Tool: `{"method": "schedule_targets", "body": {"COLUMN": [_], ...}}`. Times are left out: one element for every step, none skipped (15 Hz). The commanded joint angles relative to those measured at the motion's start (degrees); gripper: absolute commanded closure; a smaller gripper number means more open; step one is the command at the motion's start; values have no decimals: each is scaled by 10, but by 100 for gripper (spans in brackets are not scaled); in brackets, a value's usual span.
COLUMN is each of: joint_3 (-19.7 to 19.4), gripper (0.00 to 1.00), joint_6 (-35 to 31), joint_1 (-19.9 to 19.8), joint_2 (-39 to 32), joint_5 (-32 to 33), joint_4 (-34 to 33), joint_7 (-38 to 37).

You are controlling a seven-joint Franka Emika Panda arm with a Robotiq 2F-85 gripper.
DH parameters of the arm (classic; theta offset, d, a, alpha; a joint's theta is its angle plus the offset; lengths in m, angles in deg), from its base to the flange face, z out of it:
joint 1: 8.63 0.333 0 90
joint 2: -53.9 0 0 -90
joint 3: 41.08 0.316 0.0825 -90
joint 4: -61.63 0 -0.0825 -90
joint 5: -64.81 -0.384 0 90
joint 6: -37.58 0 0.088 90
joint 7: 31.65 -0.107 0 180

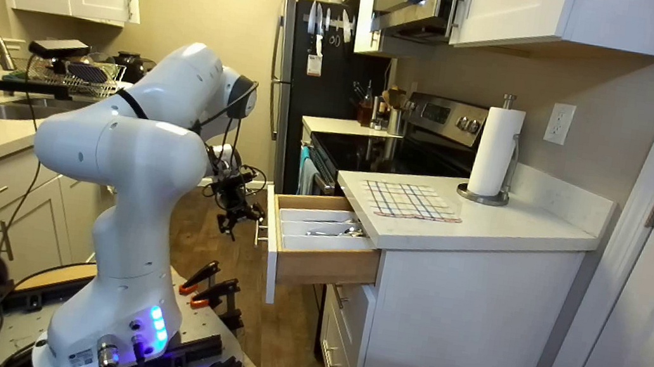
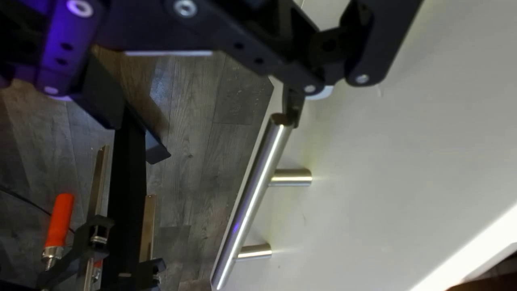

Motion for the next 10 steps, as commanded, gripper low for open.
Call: {"method": "schedule_targets", "body": {"joint_3": [-13,-13,-13,-13,-11,-10,-9,-7,-5,-1], "gripper": [0,0,0,0,0,0,0,0,0,0], "joint_6": [-3,-3,-3,-3,-13,-19,-25,-30,-35,-35], "joint_1": [11,10,10,10,9,8,7,4,0,-5], "joint_2": [0,0,0,0,5,7,9,11,12,13], "joint_5": [-8,-8,-8,-8,-4,-5,-10,-19,-27,-45], "joint_4": [-3,-3,-3,-3,1,-2,-5,-11,-16,-25], "joint_7": [6,6,6,6,11,11,9,9,13,17]}}
